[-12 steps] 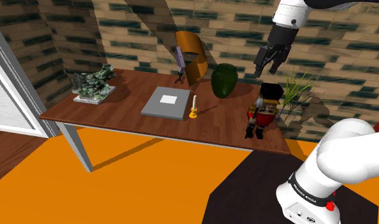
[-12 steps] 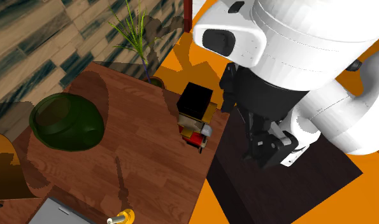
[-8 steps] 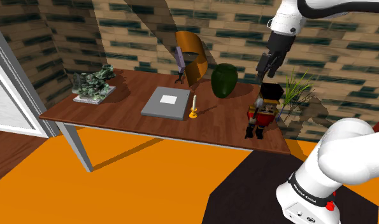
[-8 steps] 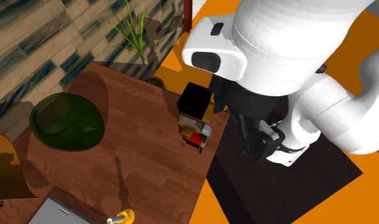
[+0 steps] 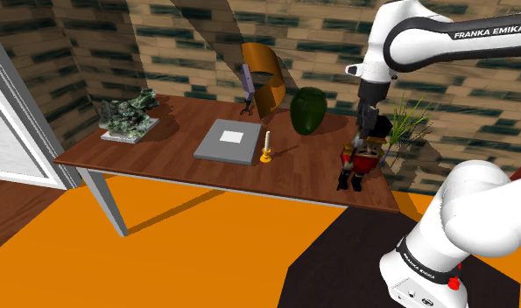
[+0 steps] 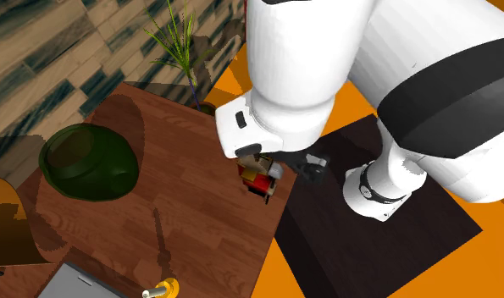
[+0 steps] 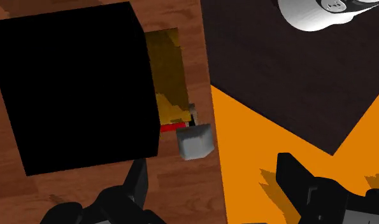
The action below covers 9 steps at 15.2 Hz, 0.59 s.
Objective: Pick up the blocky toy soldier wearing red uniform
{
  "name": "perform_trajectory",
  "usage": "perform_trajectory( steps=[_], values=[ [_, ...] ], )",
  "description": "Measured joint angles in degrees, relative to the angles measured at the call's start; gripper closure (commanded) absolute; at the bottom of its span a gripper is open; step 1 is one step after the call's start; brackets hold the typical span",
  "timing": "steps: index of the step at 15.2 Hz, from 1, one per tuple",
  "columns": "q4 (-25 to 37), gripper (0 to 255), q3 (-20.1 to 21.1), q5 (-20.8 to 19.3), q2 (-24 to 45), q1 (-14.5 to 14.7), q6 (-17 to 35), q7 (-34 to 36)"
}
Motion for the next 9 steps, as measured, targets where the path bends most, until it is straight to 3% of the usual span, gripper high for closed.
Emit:
perform_trajectory(
  steps=[3, 9],
  values=[
    [-1.4, 0, -1.7, -1.8, 1.3, 1.1, 2.1, -4.7],
    [-5.0, 0, -3.2, -2.9, 3.0, 1.1, 7.4, -5.2]
  ],
)
